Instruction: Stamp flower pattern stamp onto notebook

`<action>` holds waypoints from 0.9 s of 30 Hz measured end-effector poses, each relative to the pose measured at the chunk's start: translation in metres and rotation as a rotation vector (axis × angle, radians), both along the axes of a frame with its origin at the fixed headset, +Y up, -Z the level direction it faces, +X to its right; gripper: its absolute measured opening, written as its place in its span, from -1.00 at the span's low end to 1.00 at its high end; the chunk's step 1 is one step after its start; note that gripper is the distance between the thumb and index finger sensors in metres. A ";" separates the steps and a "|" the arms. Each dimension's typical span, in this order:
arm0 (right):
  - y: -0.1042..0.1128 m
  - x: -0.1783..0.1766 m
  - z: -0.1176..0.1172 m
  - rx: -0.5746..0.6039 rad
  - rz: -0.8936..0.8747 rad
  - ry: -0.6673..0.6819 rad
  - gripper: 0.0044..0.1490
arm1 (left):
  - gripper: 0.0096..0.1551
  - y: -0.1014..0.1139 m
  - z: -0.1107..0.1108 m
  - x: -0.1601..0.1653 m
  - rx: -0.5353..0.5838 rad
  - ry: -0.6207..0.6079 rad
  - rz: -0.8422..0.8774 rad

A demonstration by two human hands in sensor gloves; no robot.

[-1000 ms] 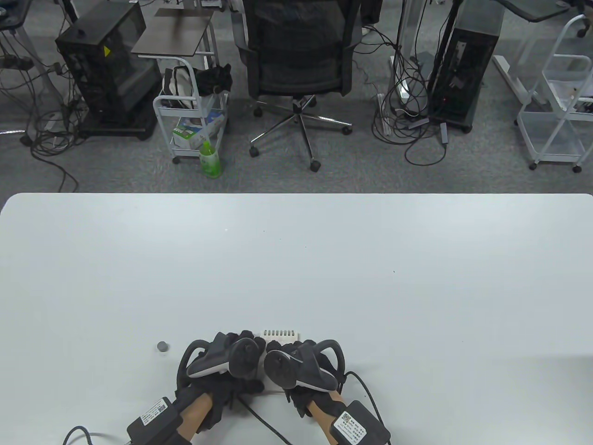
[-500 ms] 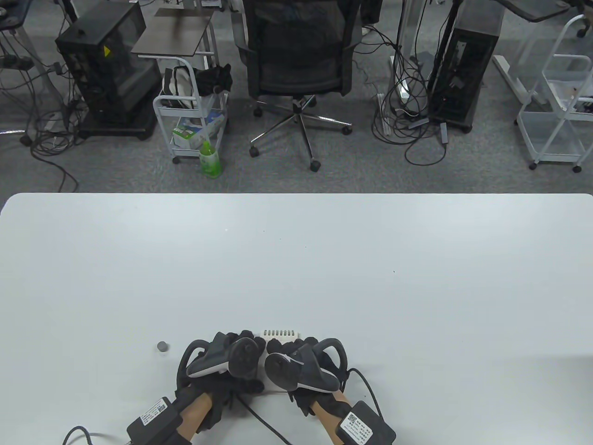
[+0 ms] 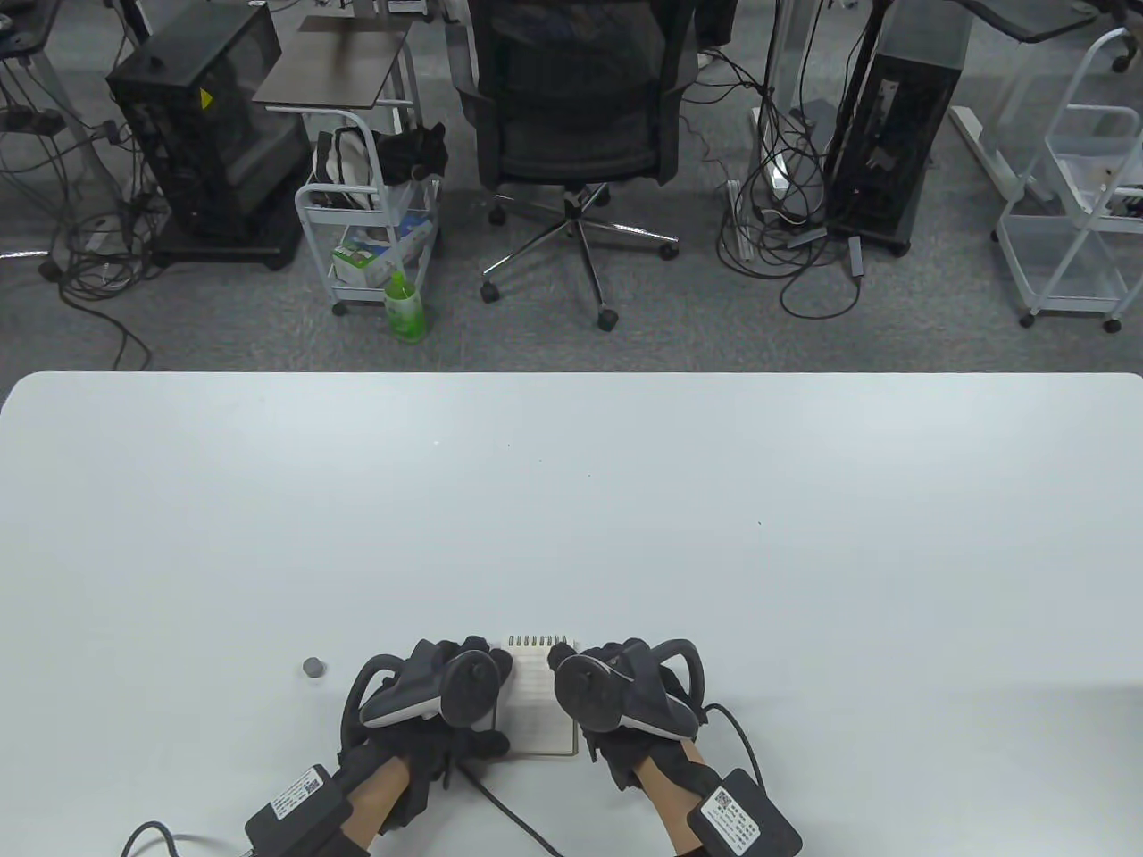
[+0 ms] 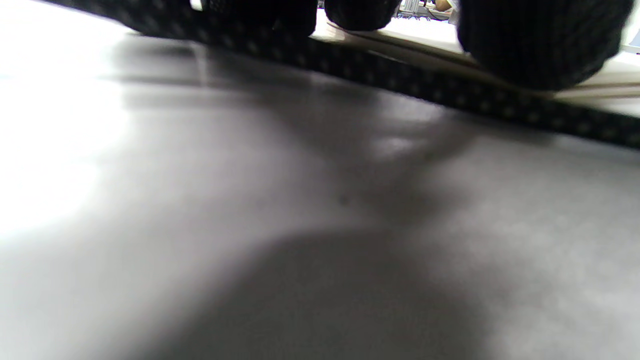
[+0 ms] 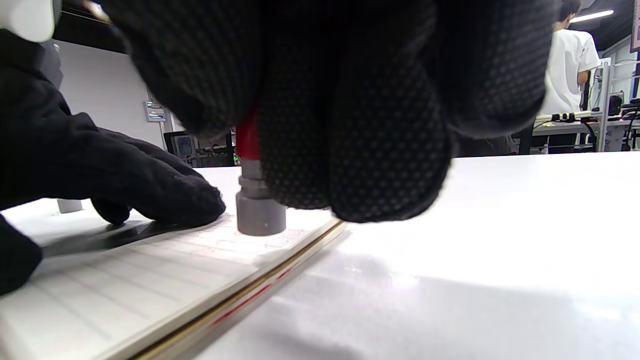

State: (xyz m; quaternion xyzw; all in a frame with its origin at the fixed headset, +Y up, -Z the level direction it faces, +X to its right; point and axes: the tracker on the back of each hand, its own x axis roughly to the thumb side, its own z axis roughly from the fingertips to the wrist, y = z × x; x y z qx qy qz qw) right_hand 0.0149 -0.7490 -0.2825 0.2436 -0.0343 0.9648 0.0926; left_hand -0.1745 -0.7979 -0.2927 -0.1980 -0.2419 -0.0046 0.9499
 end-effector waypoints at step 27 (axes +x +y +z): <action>-0.012 -0.008 -0.004 -0.130 -0.003 -0.018 -0.44 | 0.11 -0.001 0.000 0.000 0.000 -0.002 -0.001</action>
